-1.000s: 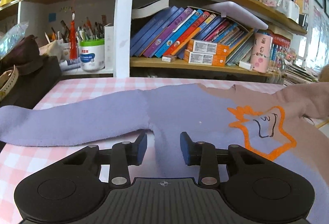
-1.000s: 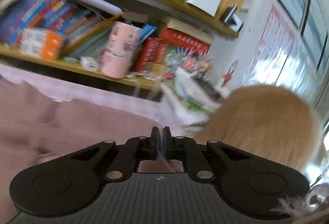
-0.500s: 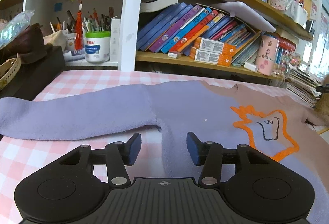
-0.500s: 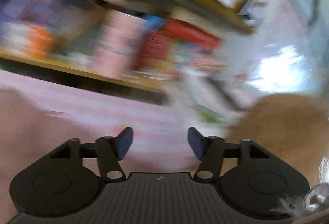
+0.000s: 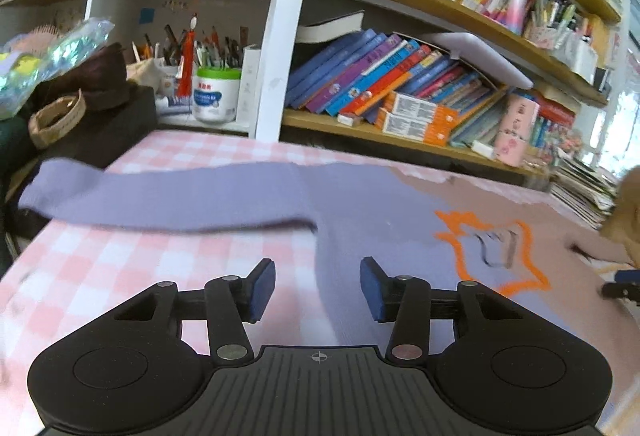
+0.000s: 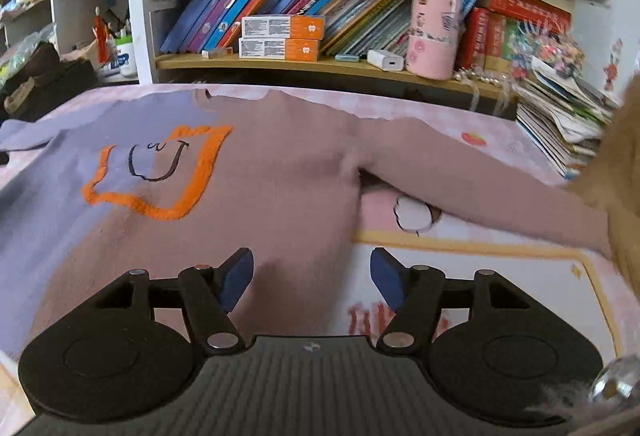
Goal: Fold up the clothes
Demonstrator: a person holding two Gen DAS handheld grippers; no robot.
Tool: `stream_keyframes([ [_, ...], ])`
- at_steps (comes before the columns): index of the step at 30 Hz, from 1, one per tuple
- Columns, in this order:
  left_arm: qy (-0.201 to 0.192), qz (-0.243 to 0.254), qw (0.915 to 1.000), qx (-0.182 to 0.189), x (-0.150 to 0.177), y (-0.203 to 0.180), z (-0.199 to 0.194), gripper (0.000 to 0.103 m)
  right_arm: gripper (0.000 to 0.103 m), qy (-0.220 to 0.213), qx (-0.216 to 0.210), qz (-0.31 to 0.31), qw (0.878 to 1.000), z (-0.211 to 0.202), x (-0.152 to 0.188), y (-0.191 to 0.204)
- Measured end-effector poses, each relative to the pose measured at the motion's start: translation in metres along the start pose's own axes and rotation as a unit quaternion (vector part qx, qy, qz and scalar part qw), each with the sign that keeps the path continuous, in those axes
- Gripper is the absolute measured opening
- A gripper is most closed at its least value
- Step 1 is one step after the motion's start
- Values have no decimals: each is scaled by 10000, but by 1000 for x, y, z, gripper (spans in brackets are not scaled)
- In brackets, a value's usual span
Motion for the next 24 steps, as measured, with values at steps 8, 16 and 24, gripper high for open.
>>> stream_keyframes([
  [8, 224, -155, 9995, 136, 29, -21, -18, 47, 56, 160, -208, 607, 9978, -21, 26, -12],
  [16, 524, 17, 9982, 298, 47, -36, -20, 45, 41, 114, -286, 671, 9973, -40, 47, -9],
  [24, 554, 188, 9976, 360, 61, -53, -30, 17, 11, 98, -696, 78, 9975, -65, 60, 21],
])
Point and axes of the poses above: each gripper's, at about its wrist camera, not at the fingertips, and z roughly the way its jaws point, y to its left, x to its underside, the point moved 5 cm from there along z, roughly the way its jaws point, and after that the axes turned 7 degrees about x, right-handed, at the moved point
